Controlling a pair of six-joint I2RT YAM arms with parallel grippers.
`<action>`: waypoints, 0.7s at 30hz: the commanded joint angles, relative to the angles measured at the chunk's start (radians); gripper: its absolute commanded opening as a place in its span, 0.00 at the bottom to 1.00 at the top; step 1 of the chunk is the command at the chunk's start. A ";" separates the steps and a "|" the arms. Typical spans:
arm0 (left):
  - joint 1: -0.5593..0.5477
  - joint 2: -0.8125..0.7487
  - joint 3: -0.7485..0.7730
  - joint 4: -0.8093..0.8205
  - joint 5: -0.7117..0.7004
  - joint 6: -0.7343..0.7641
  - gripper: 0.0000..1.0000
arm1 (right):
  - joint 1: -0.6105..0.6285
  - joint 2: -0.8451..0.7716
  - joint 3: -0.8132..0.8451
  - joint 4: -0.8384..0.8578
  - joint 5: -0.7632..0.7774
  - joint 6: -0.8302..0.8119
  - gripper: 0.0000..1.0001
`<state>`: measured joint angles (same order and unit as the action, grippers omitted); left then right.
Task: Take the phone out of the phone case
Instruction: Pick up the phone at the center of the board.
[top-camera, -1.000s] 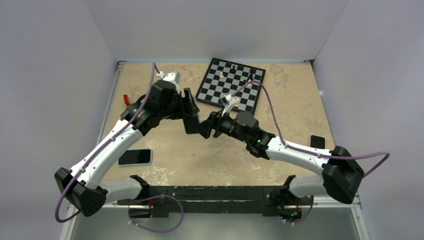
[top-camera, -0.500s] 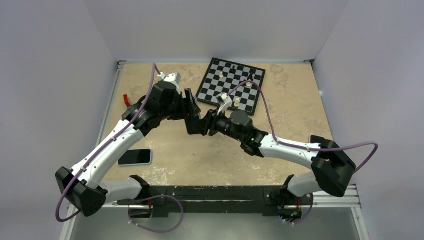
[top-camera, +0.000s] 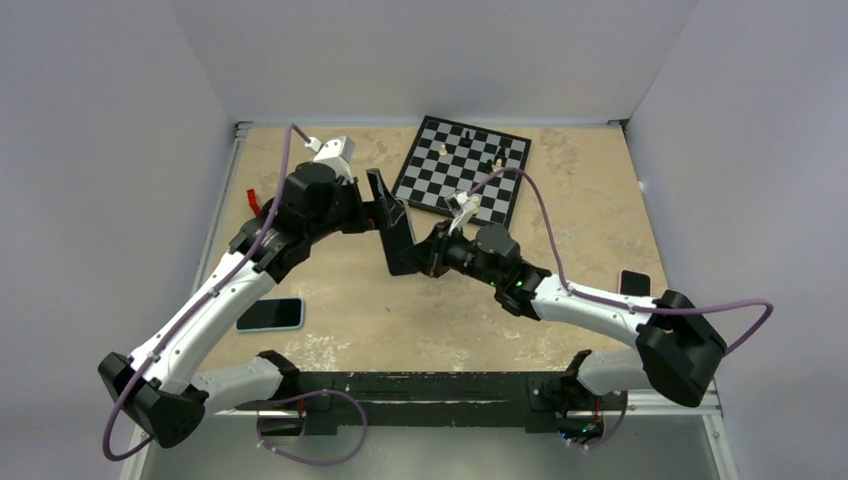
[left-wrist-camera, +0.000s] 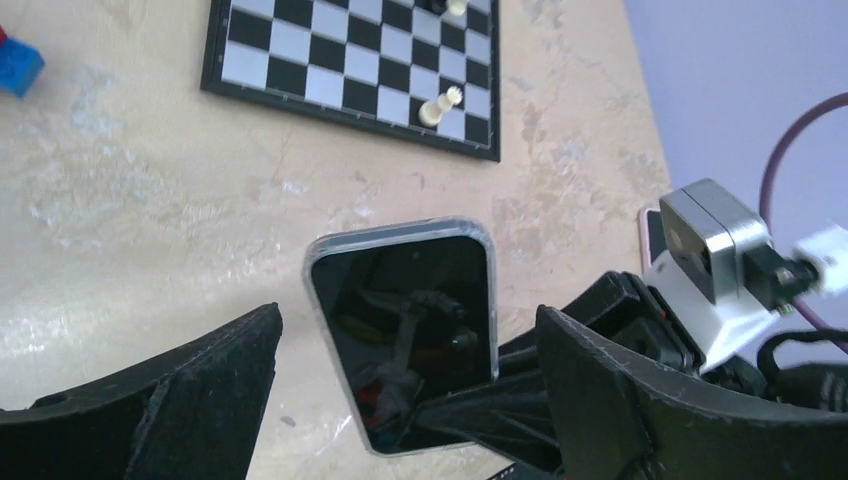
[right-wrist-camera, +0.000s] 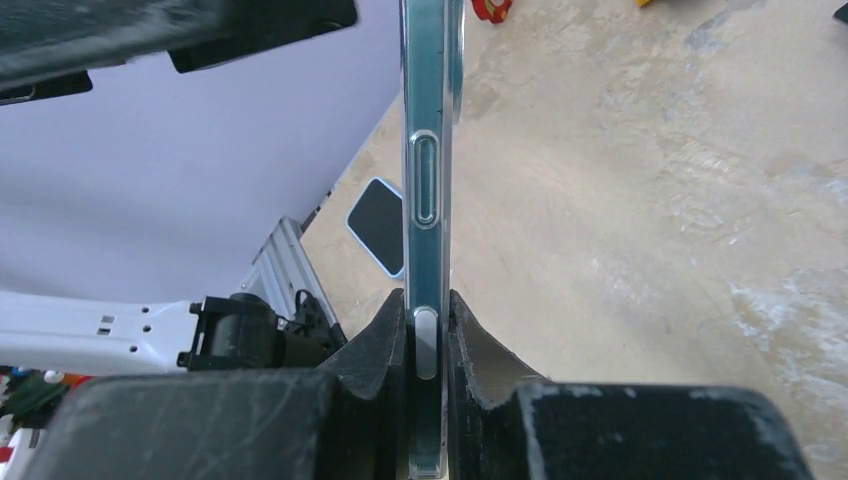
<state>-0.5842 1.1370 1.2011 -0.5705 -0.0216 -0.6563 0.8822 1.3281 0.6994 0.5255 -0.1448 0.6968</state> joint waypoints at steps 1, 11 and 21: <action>0.017 -0.103 -0.038 0.161 0.017 0.074 1.00 | -0.127 -0.106 -0.022 0.111 -0.163 0.016 0.00; 0.061 -0.011 -0.064 0.365 0.523 0.041 0.97 | -0.314 -0.248 -0.083 0.257 -0.525 0.123 0.00; 0.061 0.013 -0.170 0.731 0.753 -0.103 0.69 | -0.314 -0.189 -0.130 0.571 -0.566 0.260 0.00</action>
<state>-0.5259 1.1751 1.0561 -0.0700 0.6022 -0.6960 0.5674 1.1267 0.5743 0.8440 -0.6731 0.8845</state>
